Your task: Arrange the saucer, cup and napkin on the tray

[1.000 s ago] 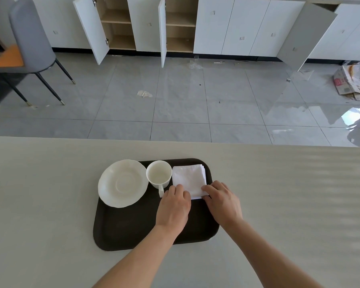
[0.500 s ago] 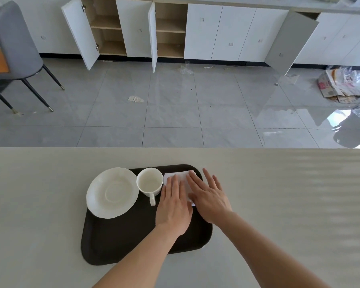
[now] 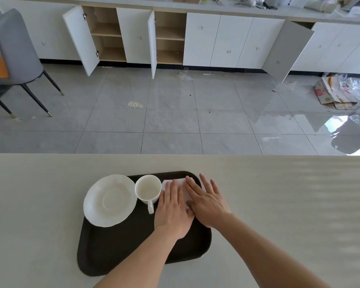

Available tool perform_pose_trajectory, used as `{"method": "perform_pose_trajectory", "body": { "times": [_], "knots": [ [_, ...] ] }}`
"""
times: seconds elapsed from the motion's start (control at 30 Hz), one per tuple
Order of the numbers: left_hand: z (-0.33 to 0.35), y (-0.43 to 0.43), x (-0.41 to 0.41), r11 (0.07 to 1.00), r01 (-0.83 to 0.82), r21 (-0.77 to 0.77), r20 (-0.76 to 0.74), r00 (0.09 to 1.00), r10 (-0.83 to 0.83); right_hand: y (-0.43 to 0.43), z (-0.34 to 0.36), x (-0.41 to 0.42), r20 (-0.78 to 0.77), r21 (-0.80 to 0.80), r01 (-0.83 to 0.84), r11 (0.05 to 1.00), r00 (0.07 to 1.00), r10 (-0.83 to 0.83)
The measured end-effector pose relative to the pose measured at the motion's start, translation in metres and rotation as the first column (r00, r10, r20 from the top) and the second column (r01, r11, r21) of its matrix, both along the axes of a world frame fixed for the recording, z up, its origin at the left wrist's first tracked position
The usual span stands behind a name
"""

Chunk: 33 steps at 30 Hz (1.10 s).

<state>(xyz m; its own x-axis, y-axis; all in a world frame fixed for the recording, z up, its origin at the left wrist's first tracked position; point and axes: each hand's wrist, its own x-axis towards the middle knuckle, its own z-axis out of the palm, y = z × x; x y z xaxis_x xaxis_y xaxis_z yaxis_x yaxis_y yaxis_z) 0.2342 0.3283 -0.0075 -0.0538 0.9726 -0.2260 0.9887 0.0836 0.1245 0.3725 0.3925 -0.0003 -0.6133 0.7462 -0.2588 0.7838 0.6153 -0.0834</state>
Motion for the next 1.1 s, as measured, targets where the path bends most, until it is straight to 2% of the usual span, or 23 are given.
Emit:
{"method": "perform_pose_trajectory", "body": {
  "times": [0.13,0.33,0.47,0.83,1.1],
  "knots": [
    [0.003,0.003,0.0,1.0,-0.01,-0.018,0.016,1.0,0.011,0.003,0.0,-0.001,-0.023,-0.05,0.016,0.999,1.0,-0.017],
    [0.012,-0.008,0.001,0.998,0.002,0.067,0.033,0.999,-0.004,-0.012,0.003,0.003,-0.126,0.027,0.106,0.994,0.987,-0.102],
    [0.006,-0.028,-0.001,0.997,0.046,0.069,0.01,0.999,-0.047,-0.02,0.006,0.006,-0.159,0.037,0.154,0.987,0.976,-0.147],
    [-0.008,-0.041,-0.008,0.997,0.07,-0.042,-0.041,0.997,-0.072,-0.029,-0.001,0.008,-0.065,-0.019,0.165,0.986,0.984,-0.165],
    [0.011,-0.037,-0.005,0.998,0.051,-0.04,-0.021,0.998,-0.052,-0.028,0.011,0.0,-0.114,-0.103,0.221,0.97,0.966,-0.232]
  ]
}}
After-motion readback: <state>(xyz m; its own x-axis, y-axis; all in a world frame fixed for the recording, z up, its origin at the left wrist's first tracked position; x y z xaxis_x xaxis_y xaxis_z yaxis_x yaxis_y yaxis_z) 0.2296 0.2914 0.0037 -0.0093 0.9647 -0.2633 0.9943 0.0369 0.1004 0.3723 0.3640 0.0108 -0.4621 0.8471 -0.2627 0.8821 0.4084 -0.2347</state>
